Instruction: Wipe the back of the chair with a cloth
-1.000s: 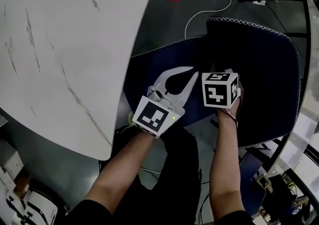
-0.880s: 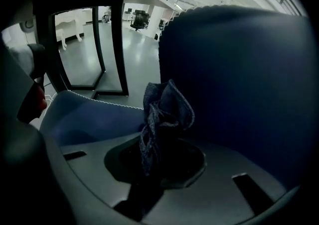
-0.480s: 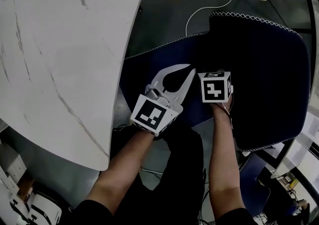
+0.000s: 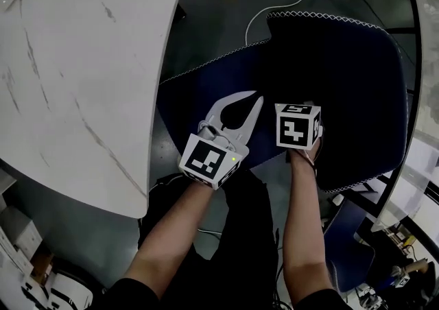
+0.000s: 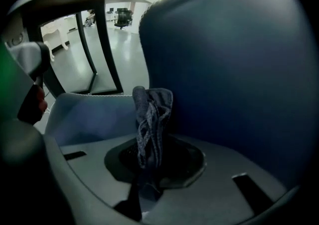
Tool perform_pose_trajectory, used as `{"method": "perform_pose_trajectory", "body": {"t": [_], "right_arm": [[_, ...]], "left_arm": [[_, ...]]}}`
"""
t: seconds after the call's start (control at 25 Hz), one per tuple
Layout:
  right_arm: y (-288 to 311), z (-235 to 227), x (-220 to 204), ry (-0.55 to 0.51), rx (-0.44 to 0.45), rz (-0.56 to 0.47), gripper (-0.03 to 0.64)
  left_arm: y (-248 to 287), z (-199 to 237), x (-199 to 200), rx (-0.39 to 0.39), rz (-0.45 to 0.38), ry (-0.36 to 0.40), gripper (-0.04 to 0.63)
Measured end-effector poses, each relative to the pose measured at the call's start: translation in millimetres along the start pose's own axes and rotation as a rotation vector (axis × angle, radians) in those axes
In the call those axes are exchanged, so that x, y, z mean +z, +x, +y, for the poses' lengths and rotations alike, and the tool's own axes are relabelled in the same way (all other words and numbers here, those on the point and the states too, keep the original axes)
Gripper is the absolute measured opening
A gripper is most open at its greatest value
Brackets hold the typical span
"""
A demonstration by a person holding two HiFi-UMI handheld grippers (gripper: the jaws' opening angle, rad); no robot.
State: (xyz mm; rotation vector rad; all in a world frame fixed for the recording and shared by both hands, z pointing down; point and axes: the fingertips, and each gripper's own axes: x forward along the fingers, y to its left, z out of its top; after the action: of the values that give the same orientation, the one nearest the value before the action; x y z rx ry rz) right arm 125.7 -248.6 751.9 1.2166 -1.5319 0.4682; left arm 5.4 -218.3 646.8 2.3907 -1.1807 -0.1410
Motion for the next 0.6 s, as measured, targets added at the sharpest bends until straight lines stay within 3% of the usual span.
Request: {"method": "perform_pose_trajectory", "body": {"t": [0.6], "right_arm": [[-87.6, -56.5, 12.8, 0.088, -0.011, -0.030, 0.077]], "left_arm": [[5.6, -67.0, 53.3, -0.068, 0.024, 0.016, 0.008]]}}
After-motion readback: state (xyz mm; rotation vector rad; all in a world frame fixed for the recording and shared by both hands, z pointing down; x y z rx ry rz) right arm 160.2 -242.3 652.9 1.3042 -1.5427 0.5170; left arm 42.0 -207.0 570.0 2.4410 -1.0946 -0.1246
